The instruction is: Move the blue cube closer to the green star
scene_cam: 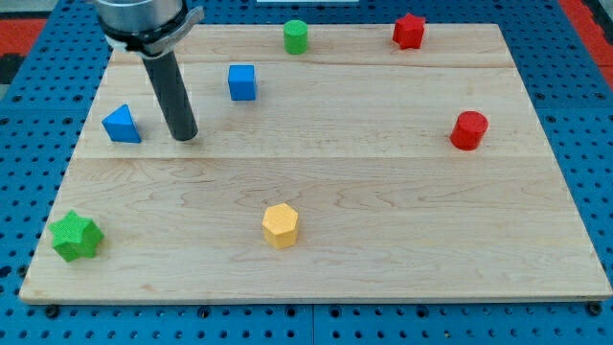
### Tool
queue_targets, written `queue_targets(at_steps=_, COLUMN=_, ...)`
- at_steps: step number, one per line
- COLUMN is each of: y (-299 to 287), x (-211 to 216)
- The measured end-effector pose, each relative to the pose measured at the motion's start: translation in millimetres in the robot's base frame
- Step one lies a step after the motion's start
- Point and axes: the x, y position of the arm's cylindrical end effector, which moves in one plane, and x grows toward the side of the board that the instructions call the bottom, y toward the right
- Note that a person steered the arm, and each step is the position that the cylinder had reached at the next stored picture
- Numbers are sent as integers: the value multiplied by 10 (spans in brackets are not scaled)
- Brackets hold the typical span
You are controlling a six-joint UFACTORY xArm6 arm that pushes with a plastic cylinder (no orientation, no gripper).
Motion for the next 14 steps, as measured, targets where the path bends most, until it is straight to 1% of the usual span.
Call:
queue_targets(at_steps=1, y=-140, x=-335)
queue_targets(at_steps=2, y=264, x=-1007)
queue_targets(at_steps=3, y=967, x=-1125)
queue_targets(at_steps=4, y=1354, x=-789)
queue_targets(at_steps=5, y=974, x=-977)
queue_targets(at_steps=6, y=791, x=-698)
queue_targets(at_steps=7, y=660, x=4)
queue_targets(at_steps=8, y=749, x=204)
queue_targets(at_steps=9, y=1057, x=-50)
queue_targets(at_steps=10, y=1441, x=83)
queue_targets(at_steps=11, y=1120, x=457)
queue_targets(at_steps=12, y=525, x=669)
queue_targets(at_steps=13, y=257, x=554)
queue_targets(at_steps=14, y=9, x=555)
